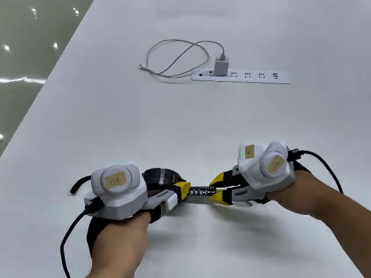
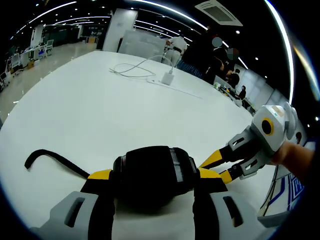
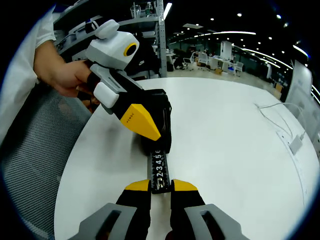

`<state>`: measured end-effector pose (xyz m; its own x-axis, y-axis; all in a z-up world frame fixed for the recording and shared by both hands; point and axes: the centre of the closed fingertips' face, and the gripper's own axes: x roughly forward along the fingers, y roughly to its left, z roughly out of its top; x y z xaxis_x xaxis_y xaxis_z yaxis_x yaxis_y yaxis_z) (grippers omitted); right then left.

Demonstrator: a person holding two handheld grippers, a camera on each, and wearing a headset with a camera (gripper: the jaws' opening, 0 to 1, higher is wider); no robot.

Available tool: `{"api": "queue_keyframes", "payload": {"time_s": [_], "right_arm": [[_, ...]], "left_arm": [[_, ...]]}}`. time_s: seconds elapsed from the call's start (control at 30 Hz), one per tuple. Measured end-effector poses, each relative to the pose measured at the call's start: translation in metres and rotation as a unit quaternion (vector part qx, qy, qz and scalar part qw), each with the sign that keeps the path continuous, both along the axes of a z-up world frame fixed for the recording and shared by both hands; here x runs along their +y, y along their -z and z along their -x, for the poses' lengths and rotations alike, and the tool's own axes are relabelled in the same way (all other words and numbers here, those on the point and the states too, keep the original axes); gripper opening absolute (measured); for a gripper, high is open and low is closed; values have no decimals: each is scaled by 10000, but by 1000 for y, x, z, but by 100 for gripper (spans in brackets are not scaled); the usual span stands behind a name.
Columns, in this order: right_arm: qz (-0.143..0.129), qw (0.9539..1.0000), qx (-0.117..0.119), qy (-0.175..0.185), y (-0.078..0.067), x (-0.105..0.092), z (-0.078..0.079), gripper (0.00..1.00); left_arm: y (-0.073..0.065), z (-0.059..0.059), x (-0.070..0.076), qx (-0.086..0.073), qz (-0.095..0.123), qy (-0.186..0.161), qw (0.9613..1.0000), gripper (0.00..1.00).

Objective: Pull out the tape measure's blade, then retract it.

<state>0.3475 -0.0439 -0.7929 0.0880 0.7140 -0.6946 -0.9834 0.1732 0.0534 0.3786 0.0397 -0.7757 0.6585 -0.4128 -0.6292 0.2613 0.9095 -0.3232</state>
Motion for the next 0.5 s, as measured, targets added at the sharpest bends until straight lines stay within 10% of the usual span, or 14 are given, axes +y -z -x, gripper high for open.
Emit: {"api": "queue_keyframes", "payload": {"time_s": [0.5], "right_arm": [[-143,9999,25,-57,2,23,-3,11]], "left_arm": [[0,0,0,16,4,4,10000,59]]}}
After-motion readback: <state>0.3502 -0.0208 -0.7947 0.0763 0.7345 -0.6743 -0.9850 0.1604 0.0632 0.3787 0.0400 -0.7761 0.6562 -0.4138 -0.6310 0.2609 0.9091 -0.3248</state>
